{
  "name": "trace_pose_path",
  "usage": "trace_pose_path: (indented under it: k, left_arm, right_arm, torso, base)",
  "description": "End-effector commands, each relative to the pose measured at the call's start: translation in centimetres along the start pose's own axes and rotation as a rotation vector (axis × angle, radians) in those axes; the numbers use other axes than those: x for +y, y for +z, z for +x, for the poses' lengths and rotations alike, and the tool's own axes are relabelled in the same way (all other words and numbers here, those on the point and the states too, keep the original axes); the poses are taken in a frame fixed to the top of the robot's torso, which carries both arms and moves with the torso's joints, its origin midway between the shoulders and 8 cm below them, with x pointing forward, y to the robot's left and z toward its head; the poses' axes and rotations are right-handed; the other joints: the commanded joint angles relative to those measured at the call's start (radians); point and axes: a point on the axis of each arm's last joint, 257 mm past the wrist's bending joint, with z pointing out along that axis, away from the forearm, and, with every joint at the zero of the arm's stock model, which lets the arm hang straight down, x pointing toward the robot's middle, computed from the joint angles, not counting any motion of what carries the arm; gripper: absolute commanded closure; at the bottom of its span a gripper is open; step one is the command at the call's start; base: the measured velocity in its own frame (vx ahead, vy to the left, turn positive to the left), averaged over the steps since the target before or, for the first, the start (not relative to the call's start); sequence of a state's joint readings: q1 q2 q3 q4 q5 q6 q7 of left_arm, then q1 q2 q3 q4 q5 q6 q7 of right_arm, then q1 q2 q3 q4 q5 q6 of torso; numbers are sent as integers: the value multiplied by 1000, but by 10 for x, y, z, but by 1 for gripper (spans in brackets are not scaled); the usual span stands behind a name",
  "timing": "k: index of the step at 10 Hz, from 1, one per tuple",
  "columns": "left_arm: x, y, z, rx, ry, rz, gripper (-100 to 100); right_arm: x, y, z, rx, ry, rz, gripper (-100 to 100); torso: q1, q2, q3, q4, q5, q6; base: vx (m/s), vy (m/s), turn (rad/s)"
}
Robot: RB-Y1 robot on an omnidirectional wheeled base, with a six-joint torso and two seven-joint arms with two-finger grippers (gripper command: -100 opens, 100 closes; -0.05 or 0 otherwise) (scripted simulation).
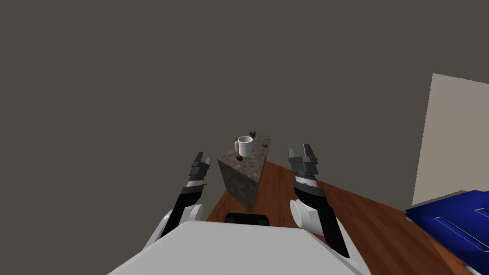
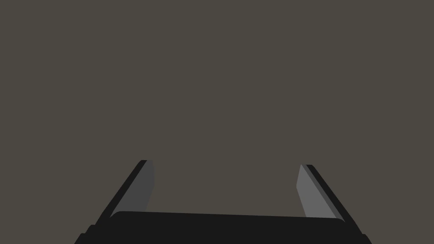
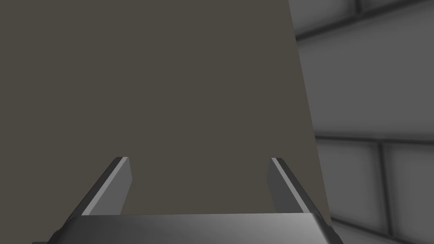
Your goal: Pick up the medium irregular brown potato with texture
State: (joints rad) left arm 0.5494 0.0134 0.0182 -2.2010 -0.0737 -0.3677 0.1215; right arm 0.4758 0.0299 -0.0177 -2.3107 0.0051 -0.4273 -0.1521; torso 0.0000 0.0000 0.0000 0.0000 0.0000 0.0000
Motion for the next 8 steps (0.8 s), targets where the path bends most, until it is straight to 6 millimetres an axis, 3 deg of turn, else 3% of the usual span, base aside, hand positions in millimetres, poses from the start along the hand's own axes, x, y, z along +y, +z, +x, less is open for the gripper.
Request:
trace_pose_path:
  k: [1, 5, 6, 8]
  left_arm:
    - [15, 7, 4, 25, 3, -36, -100]
    - [52, 22, 10, 55, -1, -122, -100]
    - [52, 23, 10, 55, -2, -123, -100]
    - [77, 32, 14, 65, -7, -186, -100]
  right_arm:
    - [0, 0, 0, 0, 0, 0, 0]
    - [0, 0, 0, 0, 0, 0, 0]
    - [0, 0, 0, 0, 0, 0, 0]
    - [0, 0, 0, 0, 0, 0, 0]
  torso:
    - [0, 0, 0, 0, 0, 0]
    - [0, 0, 0, 0, 0, 0]
    - [0, 0, 0, 0, 0, 0]
    - [0, 0, 0, 0, 0, 0]
  base:
    - [-5, -5, -8]
    - [-11, -5, -5]
    - [-10, -1, -3]
    - [-13, 1, -4]
